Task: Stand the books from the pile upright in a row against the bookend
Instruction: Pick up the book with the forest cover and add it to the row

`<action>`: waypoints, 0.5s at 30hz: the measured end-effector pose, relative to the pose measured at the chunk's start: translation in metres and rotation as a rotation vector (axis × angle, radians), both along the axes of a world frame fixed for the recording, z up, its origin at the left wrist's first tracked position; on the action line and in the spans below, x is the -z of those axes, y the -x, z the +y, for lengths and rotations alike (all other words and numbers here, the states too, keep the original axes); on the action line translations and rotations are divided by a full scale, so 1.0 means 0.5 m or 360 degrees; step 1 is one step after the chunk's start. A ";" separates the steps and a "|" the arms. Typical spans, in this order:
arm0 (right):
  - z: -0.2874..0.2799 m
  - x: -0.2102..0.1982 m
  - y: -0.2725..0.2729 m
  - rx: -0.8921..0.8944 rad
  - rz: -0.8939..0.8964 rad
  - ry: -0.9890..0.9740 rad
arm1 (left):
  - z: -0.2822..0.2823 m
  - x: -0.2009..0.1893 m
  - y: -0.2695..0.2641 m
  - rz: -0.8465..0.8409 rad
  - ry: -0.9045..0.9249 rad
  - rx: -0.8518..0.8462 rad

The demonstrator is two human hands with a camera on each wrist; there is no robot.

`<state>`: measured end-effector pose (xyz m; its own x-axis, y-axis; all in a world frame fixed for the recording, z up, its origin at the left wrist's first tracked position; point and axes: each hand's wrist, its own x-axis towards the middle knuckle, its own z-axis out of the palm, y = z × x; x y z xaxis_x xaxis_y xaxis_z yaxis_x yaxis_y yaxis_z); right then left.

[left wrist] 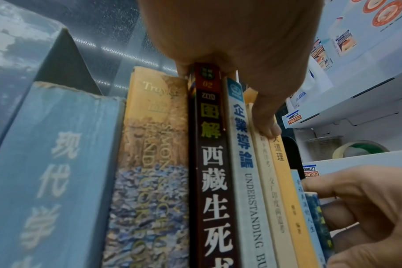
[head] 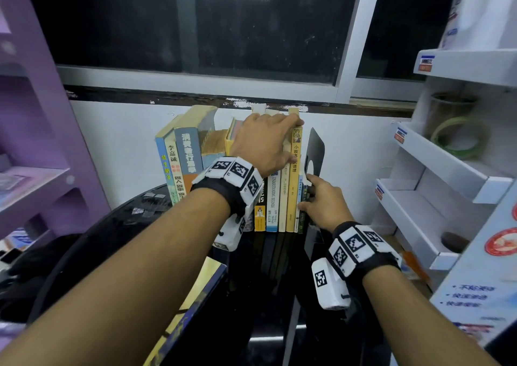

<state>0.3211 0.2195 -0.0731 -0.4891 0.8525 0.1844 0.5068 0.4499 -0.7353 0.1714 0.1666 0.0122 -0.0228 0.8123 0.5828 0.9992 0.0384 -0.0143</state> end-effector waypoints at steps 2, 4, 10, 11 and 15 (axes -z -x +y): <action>0.007 0.003 0.001 -0.0019 -0.0011 -0.0006 | 0.001 0.001 0.000 0.0008 -0.0002 -0.0002; 0.013 0.007 0.001 -0.0035 -0.0010 -0.0004 | 0.003 0.001 0.000 0.0004 0.0001 -0.0002; 0.022 0.012 0.000 -0.0075 -0.0002 0.0002 | 0.001 0.001 0.001 -0.0014 0.0003 0.0012; 0.022 0.012 0.000 -0.0070 0.0001 0.0002 | 0.001 0.001 0.001 -0.0013 0.0002 0.0013; 0.021 0.012 0.000 -0.0048 -0.0030 -0.0002 | 0.002 0.001 0.000 0.0008 0.0000 0.0015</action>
